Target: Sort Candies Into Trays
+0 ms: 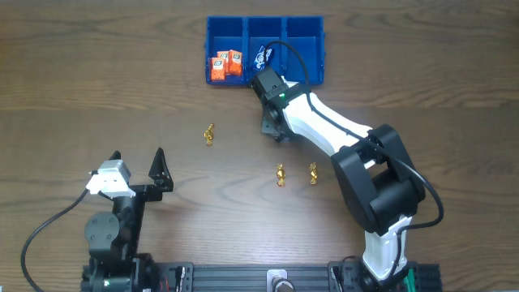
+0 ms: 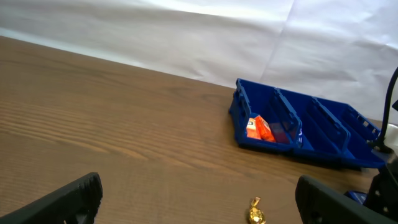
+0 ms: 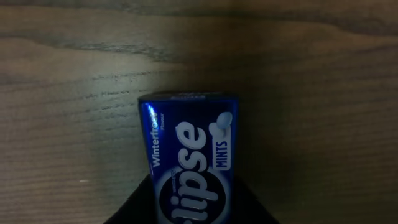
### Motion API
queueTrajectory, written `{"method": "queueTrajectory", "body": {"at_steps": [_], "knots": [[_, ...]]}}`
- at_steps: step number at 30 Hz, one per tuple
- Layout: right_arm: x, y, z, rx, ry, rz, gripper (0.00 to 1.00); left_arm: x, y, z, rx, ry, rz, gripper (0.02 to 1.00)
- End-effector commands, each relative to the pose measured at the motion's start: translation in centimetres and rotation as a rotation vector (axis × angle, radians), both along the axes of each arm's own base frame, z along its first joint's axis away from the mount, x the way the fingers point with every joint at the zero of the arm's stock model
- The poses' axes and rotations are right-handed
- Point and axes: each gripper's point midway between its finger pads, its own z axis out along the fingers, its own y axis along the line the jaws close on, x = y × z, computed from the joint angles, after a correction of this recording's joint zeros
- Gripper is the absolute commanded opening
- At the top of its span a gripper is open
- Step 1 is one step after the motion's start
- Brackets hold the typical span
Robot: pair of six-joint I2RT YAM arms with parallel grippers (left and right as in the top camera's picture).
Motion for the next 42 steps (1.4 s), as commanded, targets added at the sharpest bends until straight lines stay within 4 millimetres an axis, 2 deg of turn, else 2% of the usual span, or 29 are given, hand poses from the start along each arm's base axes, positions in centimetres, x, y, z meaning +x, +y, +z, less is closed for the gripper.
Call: {"method": "queueTrajectory", "body": {"at_steps": [1,5,8,13,16,19,22,26,31,36,40,42], "knots": [[0.2,-0.2,-0.1,-0.004,-0.003,-0.007,0.176,-0.1,-0.2,-1.6,0.014,0.044,-0.017,0.996],[0.4,0.0,0.3,0.004,-0.016,-0.006,0.159,-0.1,-0.2,-1.6,0.014,0.044,-0.017,0.998],[0.8,0.8,2.6,0.03,-0.066,0.016,0.159,-0.1,-0.2,-1.6,0.014,0.044,-0.017,0.998],[3.1,2.1,9.4,0.064,-0.19,0.073,0.156,-0.1,-0.2,-1.6,0.014,0.044,-0.017,0.998],[5.8,2.2,14.5,0.043,-0.273,0.093,0.152,-0.1,-0.2,-1.6,0.014,0.044,-0.017,0.998],[8.4,2.8,18.1,0.036,-0.353,0.114,0.163,-0.1,-0.2,-1.6,0.014,0.044,-0.017,0.998],[11.2,3.6,19.9,0.045,-0.417,0.137,0.178,-0.1,-0.2,-1.6,0.014,0.044,-0.017,0.998],[14.8,3.9,19.9,0.018,-0.475,0.124,0.185,-0.1,-0.2,-1.6,0.014,0.044,-0.017,0.998],[17.5,4.0,16.4,0.012,-0.474,0.101,0.218,-0.1,-0.2,-1.6,0.014,0.044,-0.017,0.996],[18.2,3.6,13.4,-0.008,-0.434,0.092,0.24,-0.1,-0.2,-1.6,0.014,0.044,-0.017,0.998],[18.2,3.6,13.2,-0.009,-0.43,0.092,0.257,-0.1,-0.2,-1.6,0.014,0.044,-0.017,0.998],[18.2,3.7,13.2,-0.007,-0.429,0.093,0.325,-0.1,-0.2,-1.6,0.014,0.044,-0.017,0.998]]}}
